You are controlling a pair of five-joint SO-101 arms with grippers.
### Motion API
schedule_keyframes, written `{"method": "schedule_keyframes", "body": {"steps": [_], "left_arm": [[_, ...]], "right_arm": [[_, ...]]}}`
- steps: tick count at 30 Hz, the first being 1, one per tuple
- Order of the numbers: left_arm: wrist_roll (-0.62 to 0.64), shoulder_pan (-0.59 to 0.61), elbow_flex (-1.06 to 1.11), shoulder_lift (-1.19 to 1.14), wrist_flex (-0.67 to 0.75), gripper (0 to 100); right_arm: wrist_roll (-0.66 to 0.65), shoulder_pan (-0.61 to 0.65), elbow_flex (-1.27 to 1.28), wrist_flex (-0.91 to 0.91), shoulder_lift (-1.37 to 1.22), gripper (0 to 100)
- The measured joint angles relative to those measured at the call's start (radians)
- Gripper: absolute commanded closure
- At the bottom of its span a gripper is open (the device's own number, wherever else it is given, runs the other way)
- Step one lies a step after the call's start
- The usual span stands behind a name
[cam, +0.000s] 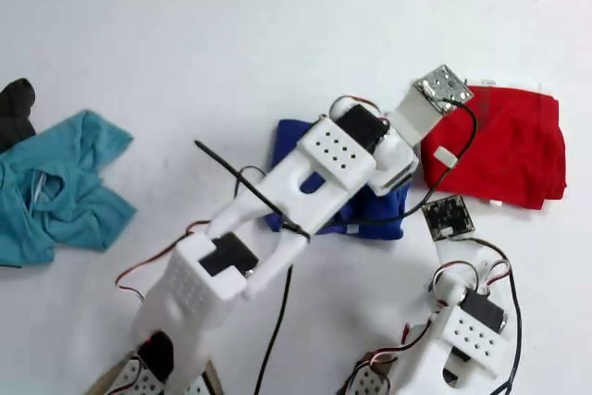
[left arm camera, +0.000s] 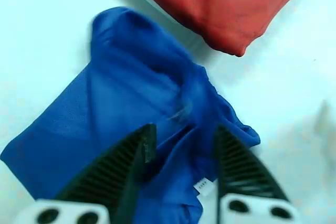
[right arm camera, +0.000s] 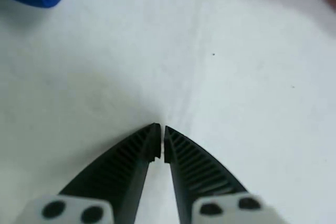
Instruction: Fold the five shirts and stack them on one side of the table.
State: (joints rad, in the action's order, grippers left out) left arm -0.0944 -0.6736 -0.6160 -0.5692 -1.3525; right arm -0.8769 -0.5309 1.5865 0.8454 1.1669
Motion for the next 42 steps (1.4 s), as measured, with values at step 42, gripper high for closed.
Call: {"method": "schedule_keyframes", "body": {"steps": [42], "left_arm": [[-0.058, 0.41, 0.445, 0.0, 0.422, 97]], "right_arm": [[0.0, 0.0, 0.0, 0.0, 0.0, 97.8]]}}
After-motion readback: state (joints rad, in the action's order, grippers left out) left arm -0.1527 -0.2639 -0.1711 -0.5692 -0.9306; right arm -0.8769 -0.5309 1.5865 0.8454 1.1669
